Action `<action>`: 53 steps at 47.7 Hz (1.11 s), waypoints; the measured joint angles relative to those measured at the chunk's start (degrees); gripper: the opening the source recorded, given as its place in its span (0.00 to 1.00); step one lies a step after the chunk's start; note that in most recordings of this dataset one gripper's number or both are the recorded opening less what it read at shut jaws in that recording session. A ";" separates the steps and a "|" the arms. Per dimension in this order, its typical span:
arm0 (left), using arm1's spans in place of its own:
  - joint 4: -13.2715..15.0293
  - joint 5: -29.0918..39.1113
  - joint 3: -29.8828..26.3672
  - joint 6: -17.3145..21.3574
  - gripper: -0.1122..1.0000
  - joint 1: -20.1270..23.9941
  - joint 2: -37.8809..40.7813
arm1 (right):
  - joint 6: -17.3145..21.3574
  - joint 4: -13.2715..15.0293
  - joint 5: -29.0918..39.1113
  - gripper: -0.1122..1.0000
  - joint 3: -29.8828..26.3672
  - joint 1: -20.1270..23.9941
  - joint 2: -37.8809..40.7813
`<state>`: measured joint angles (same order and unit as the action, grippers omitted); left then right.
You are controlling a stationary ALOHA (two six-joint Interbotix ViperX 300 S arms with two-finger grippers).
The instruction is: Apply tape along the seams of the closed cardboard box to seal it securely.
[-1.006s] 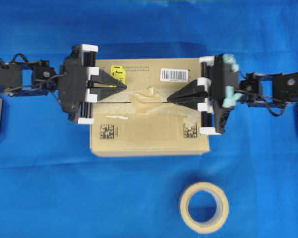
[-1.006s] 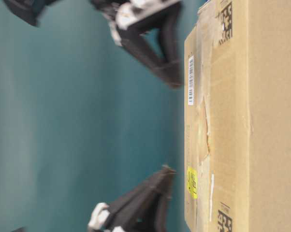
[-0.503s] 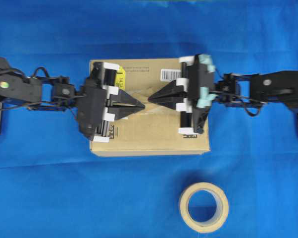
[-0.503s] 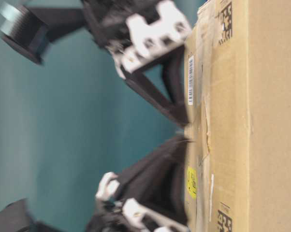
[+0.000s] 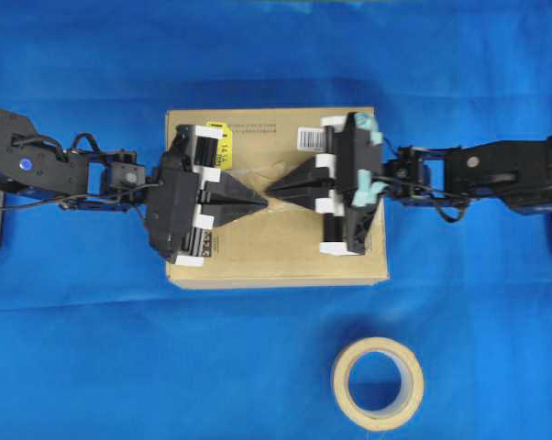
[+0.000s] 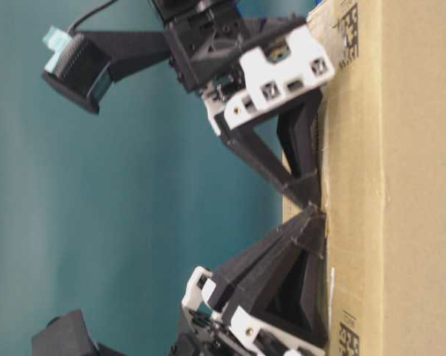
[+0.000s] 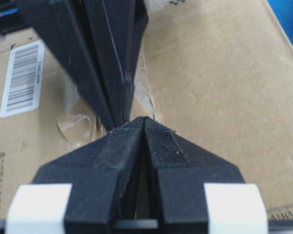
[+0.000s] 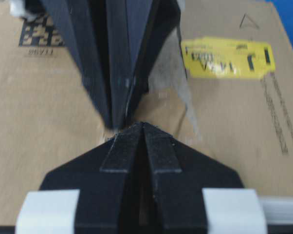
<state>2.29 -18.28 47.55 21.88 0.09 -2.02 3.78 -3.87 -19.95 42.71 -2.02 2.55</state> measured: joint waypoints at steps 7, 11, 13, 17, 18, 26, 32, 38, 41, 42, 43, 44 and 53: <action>-0.09 0.00 2.02 -0.88 0.10 0.00 -1.85 | 0.00 -1.32 -0.62 0.10 3.34 0.18 -2.55; -0.09 0.26 3.34 -0.88 0.10 0.00 -3.34 | 0.00 -2.02 -0.97 0.10 5.62 0.18 -4.66; -0.09 0.26 3.96 -1.14 0.10 0.00 -4.39 | 0.00 -2.11 -0.97 0.10 6.42 0.18 -5.54; -0.18 0.35 4.57 -1.49 0.10 0.00 -6.42 | 0.09 -2.29 -0.62 0.10 7.73 0.18 -8.00; -0.18 0.35 4.66 -1.49 0.10 0.00 -7.03 | -0.09 -2.29 -0.53 0.10 7.91 0.18 -8.79; -0.18 1.23 5.19 -0.97 0.10 0.00 -13.97 | -0.70 -2.20 2.55 0.10 8.17 0.18 -16.44; -0.26 2.64 5.80 -0.97 0.10 0.18 -20.39 | -1.32 -1.67 7.38 0.10 8.00 0.18 -23.82; -0.18 5.10 7.03 -1.67 0.10 0.44 -27.33 | -1.58 -1.41 12.30 0.10 8.53 0.18 -31.64; -0.18 6.68 8.09 -2.64 0.10 0.44 -31.03 | -1.58 -1.41 14.68 0.10 9.67 0.18 -35.68; -0.18 7.29 8.70 -2.99 0.10 0.44 -32.52 | -1.58 -1.32 15.38 0.10 10.02 0.18 -36.91; -0.18 7.82 9.23 -3.16 0.10 0.44 -33.93 | -1.49 -1.32 16.26 0.10 10.55 0.18 -38.32; -0.26 8.35 9.67 -3.34 0.10 0.44 -35.16 | -1.58 -1.41 16.96 0.10 10.90 0.18 -39.55; -0.18 16.00 13.71 -7.38 0.10 0.53 -47.81 | -1.67 -0.35 28.13 0.10 14.33 0.18 -54.32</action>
<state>2.11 -2.29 61.26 14.50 0.62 -49.83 2.11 -4.22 8.17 57.04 -1.85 -51.77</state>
